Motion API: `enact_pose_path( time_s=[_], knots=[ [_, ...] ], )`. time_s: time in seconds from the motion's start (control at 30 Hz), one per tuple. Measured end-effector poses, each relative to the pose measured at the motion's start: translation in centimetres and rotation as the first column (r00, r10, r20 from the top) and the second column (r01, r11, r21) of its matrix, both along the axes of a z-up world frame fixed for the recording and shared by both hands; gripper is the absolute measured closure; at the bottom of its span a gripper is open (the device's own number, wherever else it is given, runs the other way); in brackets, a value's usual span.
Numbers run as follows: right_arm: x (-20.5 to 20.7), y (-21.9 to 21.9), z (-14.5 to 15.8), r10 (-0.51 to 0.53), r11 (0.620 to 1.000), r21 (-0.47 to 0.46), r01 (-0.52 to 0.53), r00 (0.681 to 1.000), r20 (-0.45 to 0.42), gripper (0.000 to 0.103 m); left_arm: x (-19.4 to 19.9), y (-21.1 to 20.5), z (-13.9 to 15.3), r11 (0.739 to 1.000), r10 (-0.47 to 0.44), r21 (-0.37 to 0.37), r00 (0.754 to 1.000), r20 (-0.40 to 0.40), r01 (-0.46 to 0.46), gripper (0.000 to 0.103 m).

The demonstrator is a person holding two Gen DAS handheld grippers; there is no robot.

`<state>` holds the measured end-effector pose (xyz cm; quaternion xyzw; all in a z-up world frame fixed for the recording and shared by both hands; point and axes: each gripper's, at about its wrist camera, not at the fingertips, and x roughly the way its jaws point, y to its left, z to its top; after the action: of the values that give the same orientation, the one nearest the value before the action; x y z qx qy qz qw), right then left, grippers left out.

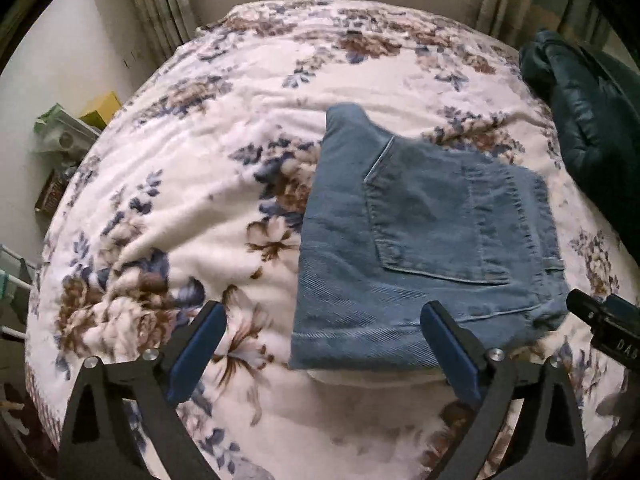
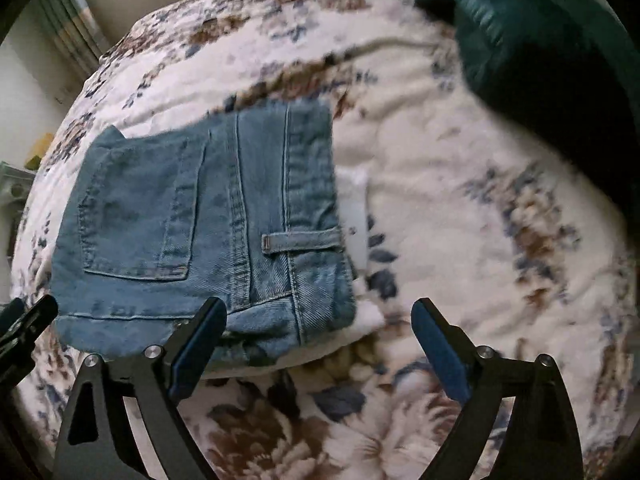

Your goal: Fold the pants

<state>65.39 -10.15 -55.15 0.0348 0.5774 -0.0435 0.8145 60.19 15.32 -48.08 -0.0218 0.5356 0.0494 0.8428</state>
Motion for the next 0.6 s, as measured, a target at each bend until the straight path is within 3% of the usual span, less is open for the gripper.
enact_pose_path(
  time_s=[0.23,0.4,0.6],
  knots=[
    [-5.3,-0.3,8.0,-0.017,1.0,-0.022,0.019,0.998,0.066,0.008,-3.4,-2.2,6.1,1.0,-0.01,0.02,0.999,0.035,0.009,0.004],
    [-9.0,-1.0,13.7,-0.039,0.999,-0.015,0.041,0.993,0.111,0.008,-7.2,-3.3,12.1,1.0,-0.005,0.024,0.997,0.076,0.003,0.003],
    [-15.3,-2.4,22.8,-0.032,0.999,-0.015,0.035,0.984,0.175,0.008,-12.6,-4.9,19.4,1.0,-0.025,0.014,0.992,0.127,0.023,0.004]
  ],
)
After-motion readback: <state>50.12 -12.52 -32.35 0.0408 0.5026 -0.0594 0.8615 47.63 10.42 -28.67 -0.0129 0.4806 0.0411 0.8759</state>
